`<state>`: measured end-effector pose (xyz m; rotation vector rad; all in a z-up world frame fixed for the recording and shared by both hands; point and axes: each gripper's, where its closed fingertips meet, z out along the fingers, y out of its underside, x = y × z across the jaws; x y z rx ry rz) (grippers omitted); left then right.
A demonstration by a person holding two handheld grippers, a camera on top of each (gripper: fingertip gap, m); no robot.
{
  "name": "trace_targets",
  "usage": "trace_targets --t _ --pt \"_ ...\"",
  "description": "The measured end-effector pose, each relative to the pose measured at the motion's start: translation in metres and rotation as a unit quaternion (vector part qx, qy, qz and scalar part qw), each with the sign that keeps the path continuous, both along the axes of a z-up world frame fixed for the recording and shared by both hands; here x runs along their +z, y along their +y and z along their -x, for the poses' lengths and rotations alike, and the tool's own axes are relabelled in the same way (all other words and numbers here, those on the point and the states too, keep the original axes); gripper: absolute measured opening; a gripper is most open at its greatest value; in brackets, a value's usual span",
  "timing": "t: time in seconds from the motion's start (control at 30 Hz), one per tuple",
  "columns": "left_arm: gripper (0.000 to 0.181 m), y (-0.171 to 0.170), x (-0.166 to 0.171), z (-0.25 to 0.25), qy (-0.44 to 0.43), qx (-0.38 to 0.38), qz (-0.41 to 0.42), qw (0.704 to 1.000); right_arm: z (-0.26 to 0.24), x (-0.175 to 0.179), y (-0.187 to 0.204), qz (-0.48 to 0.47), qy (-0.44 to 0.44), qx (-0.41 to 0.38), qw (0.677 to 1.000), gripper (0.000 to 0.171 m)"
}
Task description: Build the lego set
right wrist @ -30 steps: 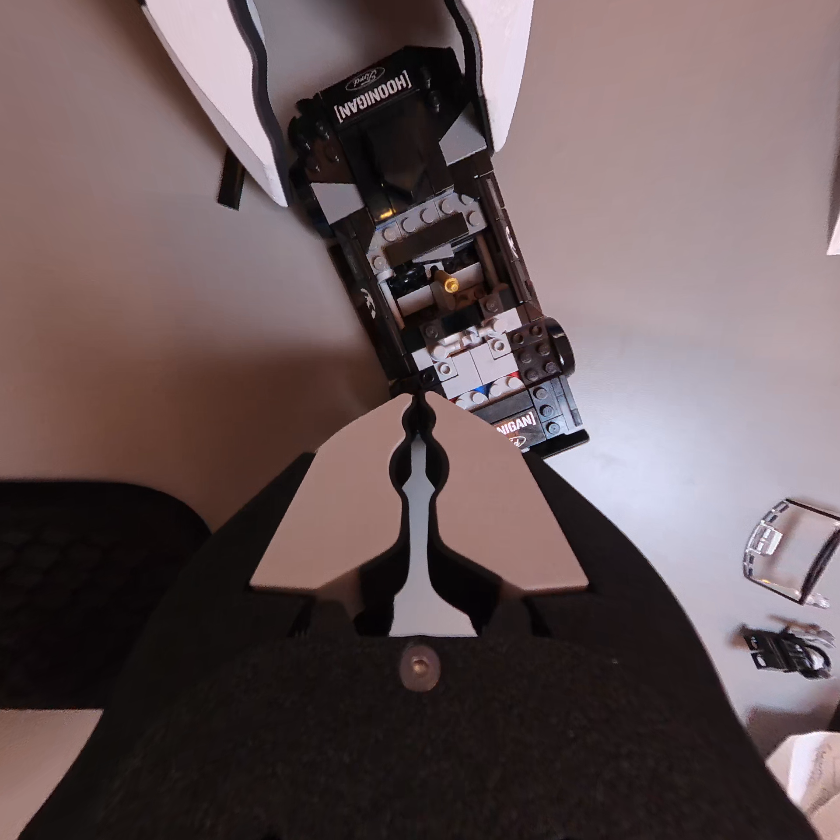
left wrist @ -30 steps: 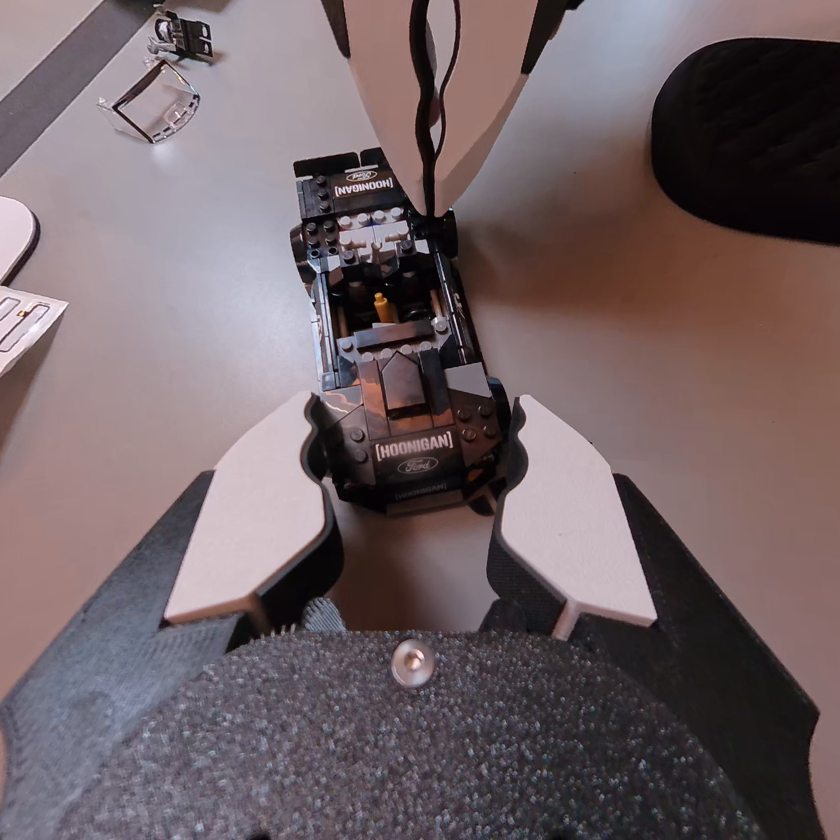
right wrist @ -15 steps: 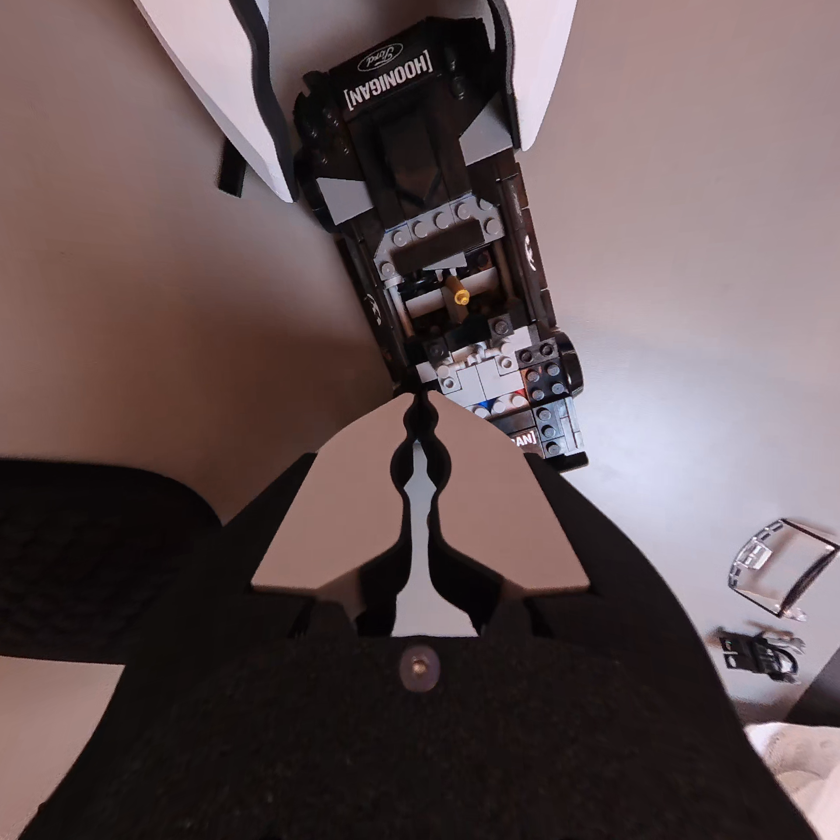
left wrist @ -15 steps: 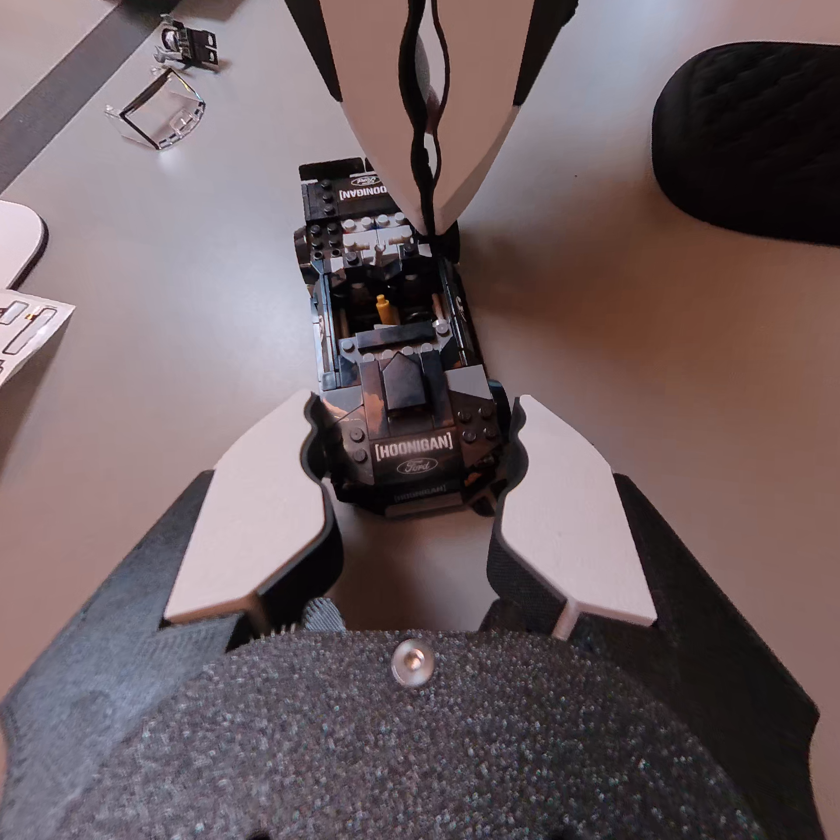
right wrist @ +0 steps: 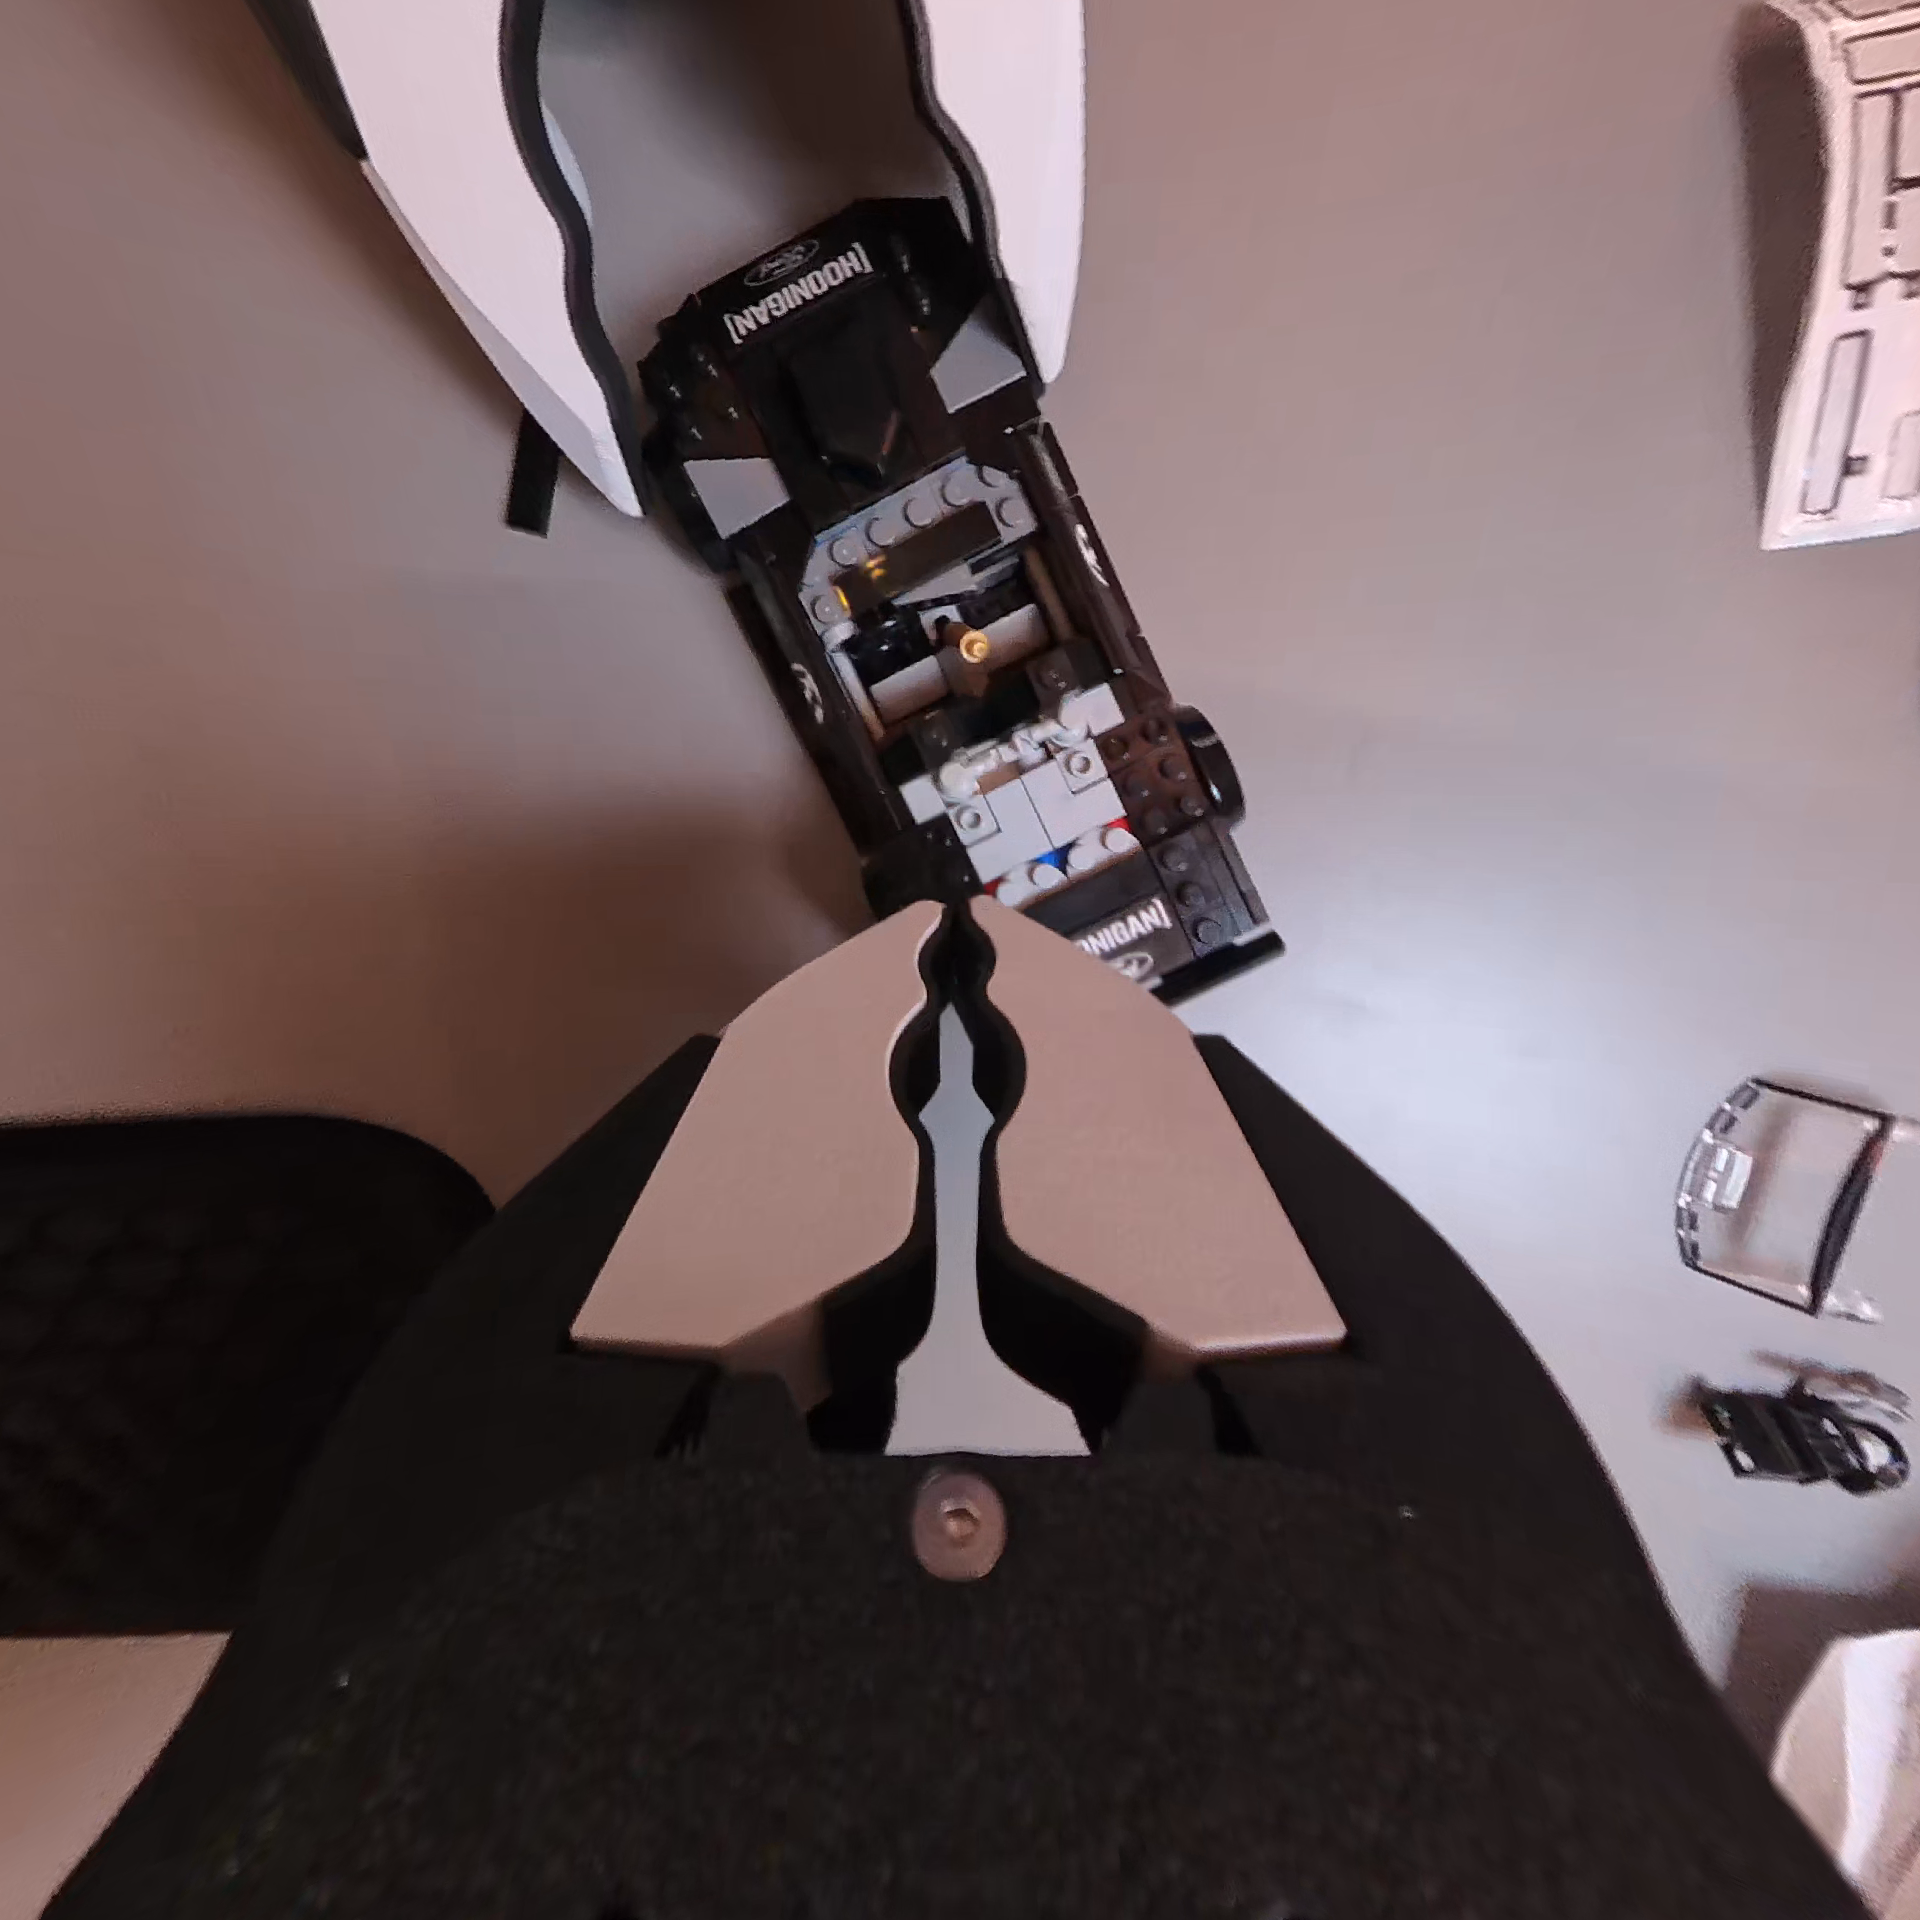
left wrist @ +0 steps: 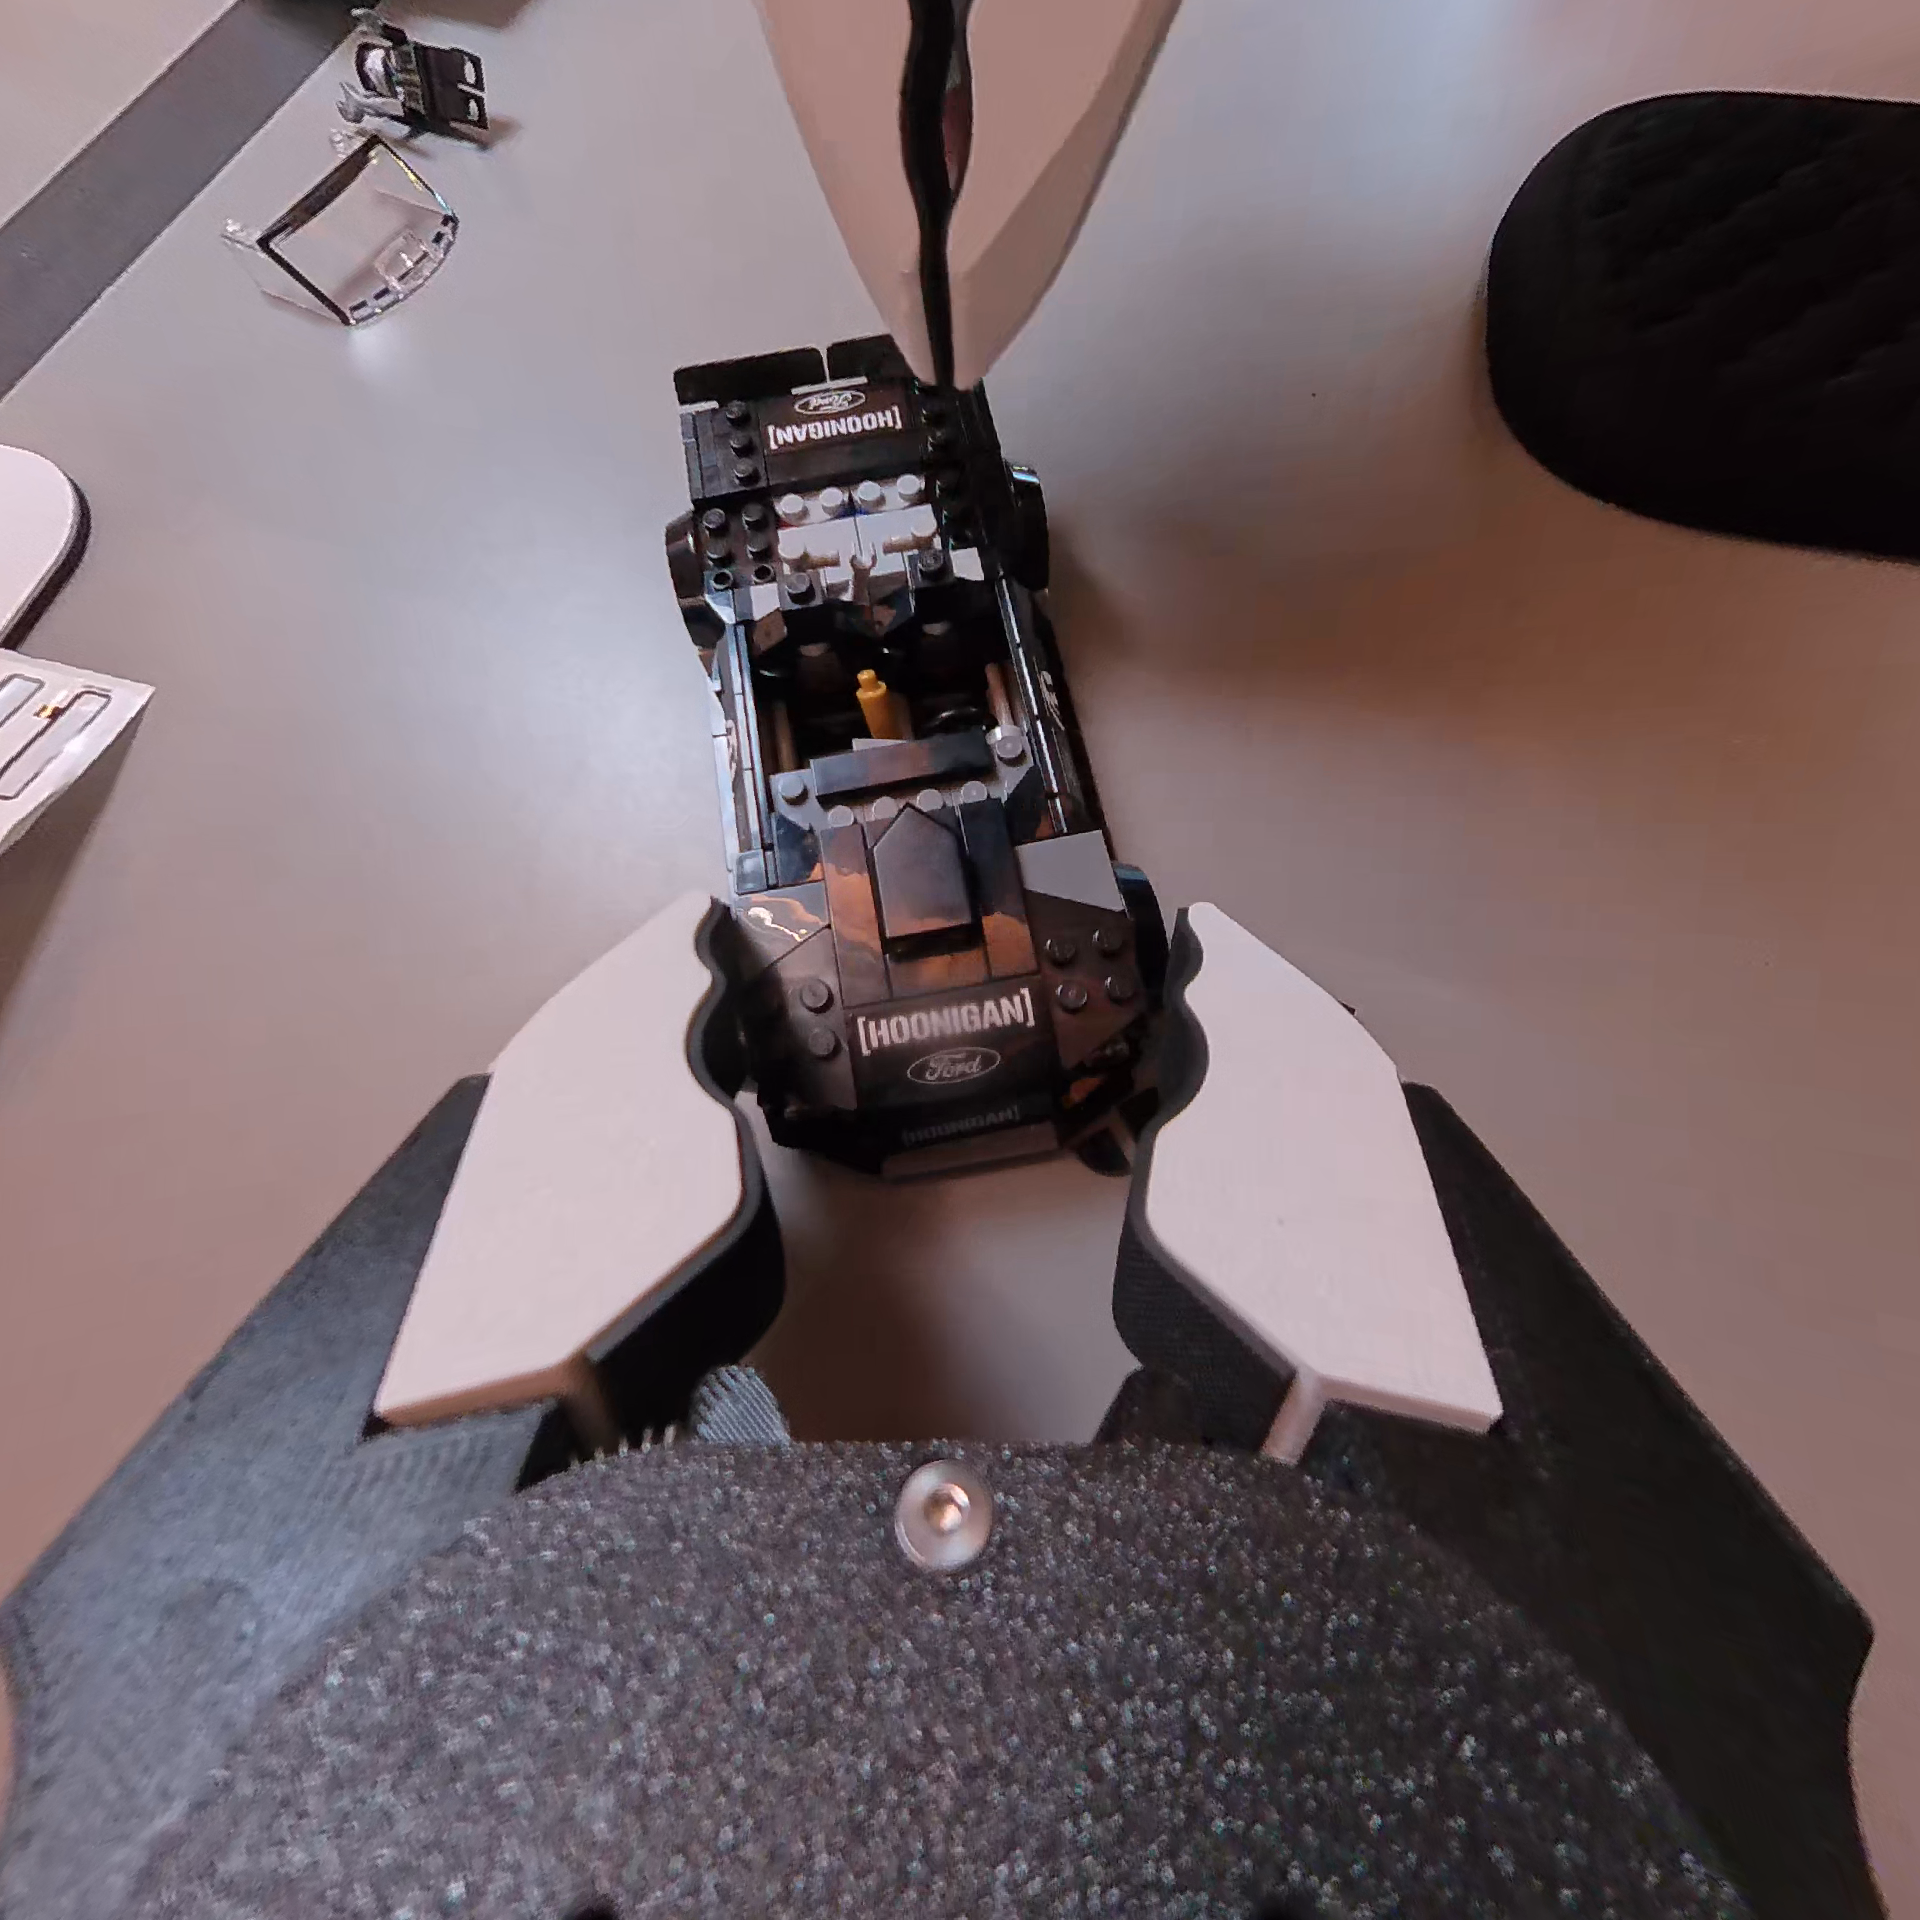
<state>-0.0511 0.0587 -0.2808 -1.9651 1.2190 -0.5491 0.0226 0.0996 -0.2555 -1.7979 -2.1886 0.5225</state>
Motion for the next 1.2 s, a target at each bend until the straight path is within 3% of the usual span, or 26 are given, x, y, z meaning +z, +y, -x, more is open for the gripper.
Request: trace_targets --t 0.7,0.97,1.03,1.2 --pt "0.079 0.000 0.002 0.000 -0.003 0.001 -0.004 1.000 0.003 -0.017 -0.007 -0.098 -0.067 0.043 0.992 0.000" --pt "0.079 -0.007 0.001 -0.002 0.007 -0.010 0.003 1.000 0.011 0.007 -0.039 -0.082 0.107 -0.074 0.988 0.000" --pt "0.079 -0.014 0.002 -0.007 0.001 -0.021 0.017 1.000 0.008 0.004 -0.061 -0.058 0.126 -0.097 0.985 0.017" --pt "0.072 -0.046 0.007 -0.028 -0.041 -0.096 0.068 0.992 0.005 -0.008 -0.104 -0.028 0.156 -0.132 0.979 0.020"
